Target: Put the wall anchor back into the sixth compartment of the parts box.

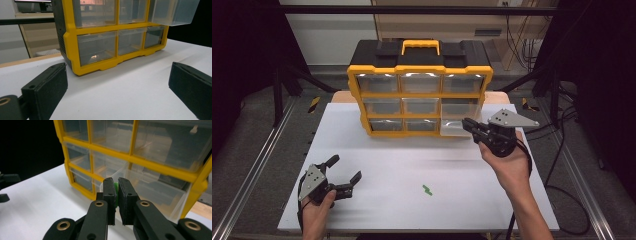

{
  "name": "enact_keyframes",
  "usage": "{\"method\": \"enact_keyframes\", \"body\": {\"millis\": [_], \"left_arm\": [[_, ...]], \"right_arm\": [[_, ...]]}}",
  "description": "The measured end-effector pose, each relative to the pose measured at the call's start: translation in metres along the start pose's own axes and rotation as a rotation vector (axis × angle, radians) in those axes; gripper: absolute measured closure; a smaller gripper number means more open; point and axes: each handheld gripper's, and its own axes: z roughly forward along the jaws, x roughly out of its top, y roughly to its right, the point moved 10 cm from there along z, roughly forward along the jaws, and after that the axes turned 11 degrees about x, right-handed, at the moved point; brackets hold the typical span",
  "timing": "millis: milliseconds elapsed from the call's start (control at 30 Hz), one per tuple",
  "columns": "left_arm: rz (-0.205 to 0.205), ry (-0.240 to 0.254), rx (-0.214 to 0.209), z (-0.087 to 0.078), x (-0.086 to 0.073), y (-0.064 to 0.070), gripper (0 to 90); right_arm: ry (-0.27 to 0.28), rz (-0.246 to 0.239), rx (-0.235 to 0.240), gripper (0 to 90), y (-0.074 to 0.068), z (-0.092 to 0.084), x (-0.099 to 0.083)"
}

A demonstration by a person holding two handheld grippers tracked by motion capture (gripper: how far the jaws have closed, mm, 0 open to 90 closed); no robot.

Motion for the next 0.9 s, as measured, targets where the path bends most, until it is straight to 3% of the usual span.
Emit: {"method": "enact_keyframes", "body": {"millis": [400,900], "left_arm": [[-0.004,0.001,0.003,0.0,0.0,-0.001,1.8],[-0.004,0.0,0.002,0.001,0.0,-0.001,1.8]], "right_arm": [[-0.02,0.005,-0.015,84.6,0.024,0.01,0.029],[-0.075,0.017,-0.02,84.6,0.041,0.029,0.026]]}}
